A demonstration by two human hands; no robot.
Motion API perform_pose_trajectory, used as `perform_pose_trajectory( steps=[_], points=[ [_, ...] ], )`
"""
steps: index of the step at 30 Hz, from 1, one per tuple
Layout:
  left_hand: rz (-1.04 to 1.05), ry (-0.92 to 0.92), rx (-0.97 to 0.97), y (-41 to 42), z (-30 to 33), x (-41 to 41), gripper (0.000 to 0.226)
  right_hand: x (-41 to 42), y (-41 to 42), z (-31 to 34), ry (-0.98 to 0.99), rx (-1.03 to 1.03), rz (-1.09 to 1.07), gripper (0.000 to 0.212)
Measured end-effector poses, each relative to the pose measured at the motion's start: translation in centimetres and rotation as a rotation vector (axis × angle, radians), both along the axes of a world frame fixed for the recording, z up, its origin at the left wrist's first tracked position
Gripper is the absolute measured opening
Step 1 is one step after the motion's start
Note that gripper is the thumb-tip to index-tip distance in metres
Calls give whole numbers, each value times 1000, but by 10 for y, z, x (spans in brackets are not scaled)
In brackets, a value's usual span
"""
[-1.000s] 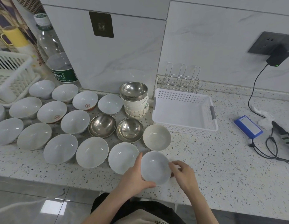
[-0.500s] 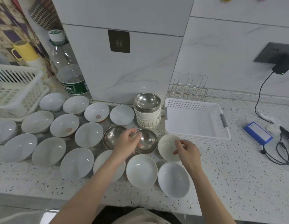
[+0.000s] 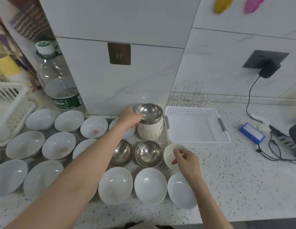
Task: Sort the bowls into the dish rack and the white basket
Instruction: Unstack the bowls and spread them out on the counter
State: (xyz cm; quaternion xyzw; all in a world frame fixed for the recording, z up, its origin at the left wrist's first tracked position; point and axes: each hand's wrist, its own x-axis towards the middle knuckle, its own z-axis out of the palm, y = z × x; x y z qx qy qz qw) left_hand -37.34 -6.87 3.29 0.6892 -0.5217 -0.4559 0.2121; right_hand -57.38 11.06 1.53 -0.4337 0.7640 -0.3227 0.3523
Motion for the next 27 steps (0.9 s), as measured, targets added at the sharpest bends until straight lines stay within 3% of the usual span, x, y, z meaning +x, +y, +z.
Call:
perform_pose_trajectory(
  steps=[3, 7, 13, 16, 21, 27],
  points=[
    [-58, -59, -49, -4, -6, -1, 35, 2, 8, -2, -16, 2, -48, 14],
    [-59, -69, -103, -10, -3, -2, 35, 9, 12, -4, 2, -23, -105, 16],
    [14, 186, -138, 3, 19, 6, 9, 18, -5, 3, 27, -21, -100, 16],
    [88, 412, -95, 20, 29, 24, 9, 23, -28, 13, 10, -11, -88, 16],
    [251, 763, 22, 52, 21, 66, 9, 40, -77, 27, 2, 25, -46, 51],
    [337, 722, 28, 79, 6, 105, 17, 72, -120, 33, 62, 100, -23, 62]
  ],
)
